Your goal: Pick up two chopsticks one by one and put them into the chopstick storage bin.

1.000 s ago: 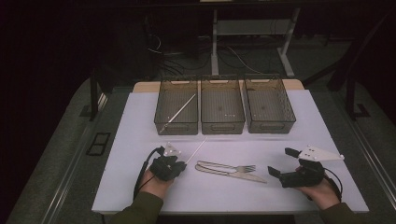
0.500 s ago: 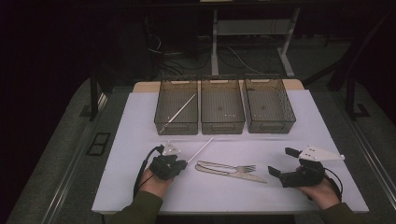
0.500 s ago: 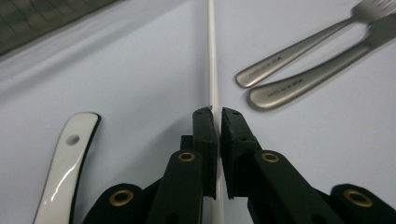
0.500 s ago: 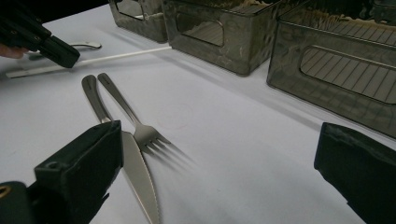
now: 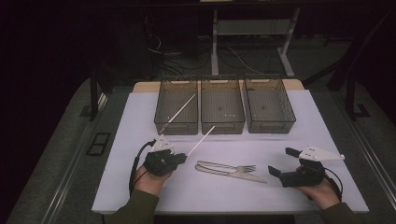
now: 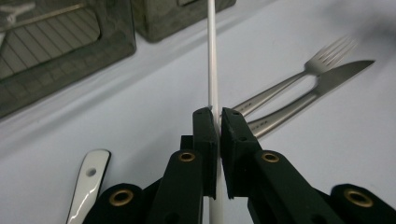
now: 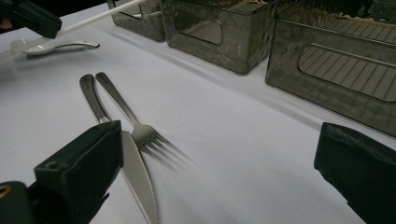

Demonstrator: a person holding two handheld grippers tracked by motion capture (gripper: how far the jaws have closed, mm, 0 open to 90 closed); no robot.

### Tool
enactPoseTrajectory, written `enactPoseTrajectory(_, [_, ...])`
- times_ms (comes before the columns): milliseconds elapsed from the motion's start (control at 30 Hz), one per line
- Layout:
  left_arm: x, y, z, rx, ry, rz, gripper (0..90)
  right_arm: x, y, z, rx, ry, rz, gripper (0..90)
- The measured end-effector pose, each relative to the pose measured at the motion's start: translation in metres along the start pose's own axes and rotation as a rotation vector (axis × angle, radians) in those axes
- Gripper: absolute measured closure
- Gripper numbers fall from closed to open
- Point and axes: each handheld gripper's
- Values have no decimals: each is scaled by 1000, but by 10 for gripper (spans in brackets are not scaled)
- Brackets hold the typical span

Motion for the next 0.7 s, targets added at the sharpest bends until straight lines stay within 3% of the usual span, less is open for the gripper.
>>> enactPoseTrajectory(133, [-3, -2, -6, 2, 21, 13, 840, 0, 0, 0, 1, -1, 1, 14])
enactPoseTrajectory(400, [-7, -8, -22, 47, 36, 23, 840, 0, 0, 0, 2, 1, 3, 14])
enactPoseTrajectory(700, [-14, -31, -61, 62, 64, 9, 840, -1, 0, 0, 4, 2, 2, 14])
Point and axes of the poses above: each handheld gripper's, and its own axes: x roughly forward along the jaws, z roughly out of its underside, y roughly to its right, and after that the axes turned 3 degrees about x, right-handed
